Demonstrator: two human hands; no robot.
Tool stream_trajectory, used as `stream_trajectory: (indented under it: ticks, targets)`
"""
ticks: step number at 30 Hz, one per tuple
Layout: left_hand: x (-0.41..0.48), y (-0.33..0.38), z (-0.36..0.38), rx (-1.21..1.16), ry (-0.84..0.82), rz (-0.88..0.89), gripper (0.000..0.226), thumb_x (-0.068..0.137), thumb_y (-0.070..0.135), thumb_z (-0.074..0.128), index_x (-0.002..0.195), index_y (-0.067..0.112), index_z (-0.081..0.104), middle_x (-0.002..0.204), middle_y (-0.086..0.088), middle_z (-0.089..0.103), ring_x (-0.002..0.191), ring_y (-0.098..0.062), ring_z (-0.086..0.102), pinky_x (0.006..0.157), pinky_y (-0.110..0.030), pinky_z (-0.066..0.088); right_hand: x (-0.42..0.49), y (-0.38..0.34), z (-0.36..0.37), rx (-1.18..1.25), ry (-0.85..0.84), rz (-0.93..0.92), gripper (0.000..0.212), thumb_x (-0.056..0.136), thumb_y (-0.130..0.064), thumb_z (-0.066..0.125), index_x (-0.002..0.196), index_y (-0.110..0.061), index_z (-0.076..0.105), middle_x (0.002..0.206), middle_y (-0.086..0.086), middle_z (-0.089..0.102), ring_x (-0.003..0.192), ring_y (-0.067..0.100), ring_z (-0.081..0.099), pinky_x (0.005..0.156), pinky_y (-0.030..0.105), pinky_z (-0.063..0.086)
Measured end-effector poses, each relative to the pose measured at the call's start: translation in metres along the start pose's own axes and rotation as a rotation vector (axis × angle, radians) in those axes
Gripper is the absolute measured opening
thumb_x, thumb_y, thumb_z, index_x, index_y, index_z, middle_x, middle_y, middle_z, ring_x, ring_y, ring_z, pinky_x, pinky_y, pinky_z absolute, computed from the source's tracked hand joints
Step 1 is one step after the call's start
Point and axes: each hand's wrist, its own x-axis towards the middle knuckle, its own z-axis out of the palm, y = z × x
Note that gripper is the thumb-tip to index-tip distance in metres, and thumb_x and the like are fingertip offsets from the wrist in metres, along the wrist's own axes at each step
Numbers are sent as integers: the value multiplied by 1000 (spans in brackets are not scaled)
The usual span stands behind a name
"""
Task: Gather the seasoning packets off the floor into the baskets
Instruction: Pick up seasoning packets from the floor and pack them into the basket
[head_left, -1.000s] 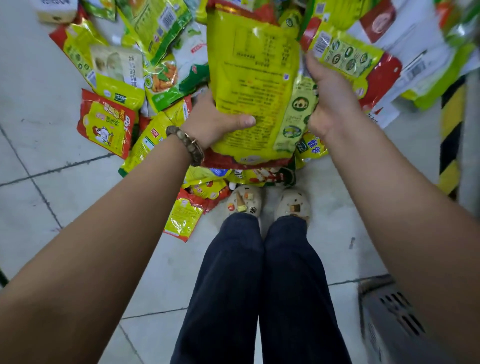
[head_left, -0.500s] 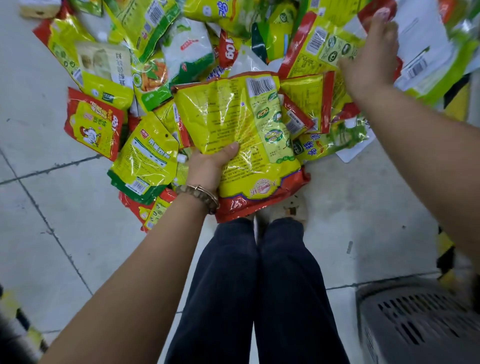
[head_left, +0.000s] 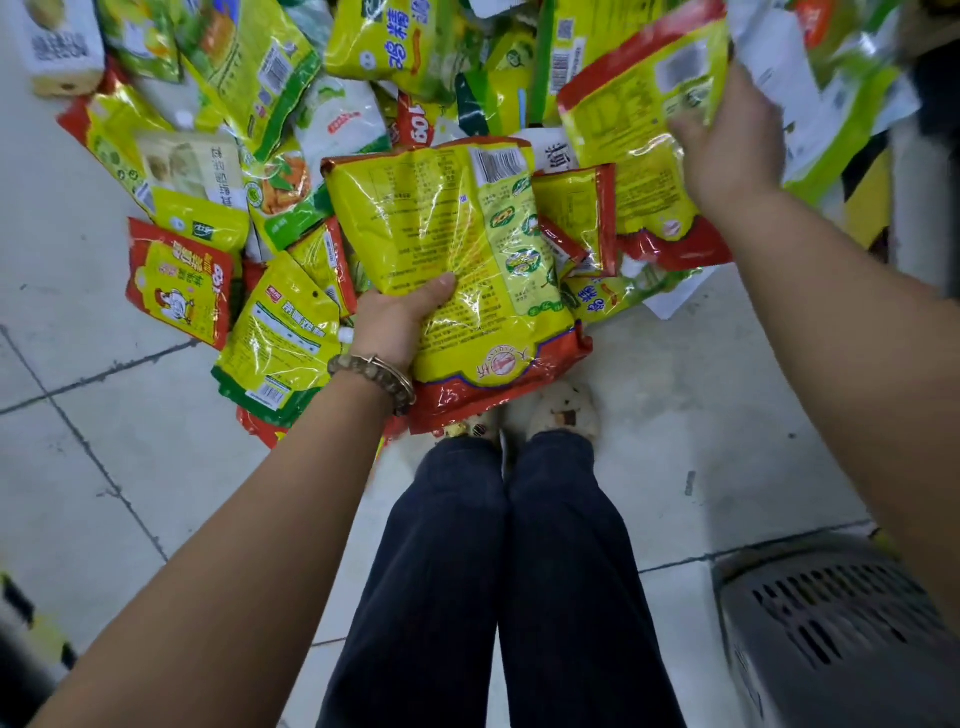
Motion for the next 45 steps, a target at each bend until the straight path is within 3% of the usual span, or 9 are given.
stream_trajectory:
  ticks: [4, 8, 14, 19, 24, 32, 36, 41, 45]
  targets:
    - [-33, 26, 8, 83, -34, 12, 108, 29, 53, 91, 120, 6, 53, 113, -8, 66, 102, -30, 64, 92, -51, 49, -29, 41, -41, 492, 157, 234, 67, 82, -34, 60, 140, -4, 41, 137, 13, 50, 127, 22, 47, 104, 26, 38]
    - [-78, 59, 19, 174, -163, 76, 69, 52, 33, 89, 110, 11, 59, 112, -7, 67, 102, -28, 65, 92, -49, 50, -92, 74, -82, 695, 227, 296, 34, 81, -21, 59, 115, -18, 57, 105, 0, 63, 92, 10, 60, 85, 22, 50]
    - [-157, 102, 39, 422, -352, 168, 41, 53, 27, 83, 88, 19, 64, 99, -4, 70, 98, -27, 67, 90, -47, 51, -217, 95, -137, 1011, 212, 460, 24, 77, -28, 65, 101, -27, 64, 101, -3, 71, 95, 22, 67, 90, 52, 52]
    - [-245, 121, 71, 585, -491, 249, 20, 74, 9, 77, 85, 18, 62, 76, 8, 71, 70, -6, 69, 67, -26, 57, -321, 117, -184, 1138, 374, 611, 49, 67, -43, 67, 113, -27, 63, 111, 0, 69, 102, 23, 65, 91, 52, 52]
    - [-351, 89, 121, 732, -590, 289, 29, 66, 12, 82, 88, 13, 63, 101, -14, 68, 97, -29, 66, 90, -50, 51, -440, 176, -219, 1275, 582, 721, 28, 80, -27, 67, 108, -25, 62, 110, 0, 68, 104, 23, 65, 94, 49, 50]
    - [-492, -91, 220, 998, -926, 357, 20, 75, 9, 76, 85, 22, 65, 86, 9, 70, 60, 6, 64, 80, -27, 57, -624, 342, -187, 1451, 824, 1073, 122, 45, -62, 85, 145, -14, 33, 138, 6, 52, 115, 23, 58, 98, 49, 45]
    - [-532, -192, 258, 1124, -1062, 369, 25, 68, 14, 76, 90, 23, 69, 91, 3, 70, 86, -16, 66, 91, -45, 51, -698, 424, -161, 1449, 855, 1217, 75, 73, -39, 73, 139, -16, 44, 131, 4, 58, 110, 21, 61, 98, 50, 46]
    - [-554, -287, 302, 1236, -1062, 449, 39, 79, 12, 73, 116, 8, 62, 99, 4, 62, 89, -12, 61, 67, -9, 48, -735, 506, -143, 1359, 949, 1194, 9, 88, -19, 64, 96, -21, 63, 83, -4, 63, 83, 19, 58, 74, 37, 47]
    - [-545, -327, 343, 1243, -969, 537, 48, 78, 19, 75, 120, 3, 59, 101, 3, 60, 88, -12, 57, 58, -9, 45, -709, 555, -144, 1373, 980, 1088, 7, 85, -14, 66, 88, -20, 62, 79, -4, 64, 71, 12, 61, 67, 30, 50]
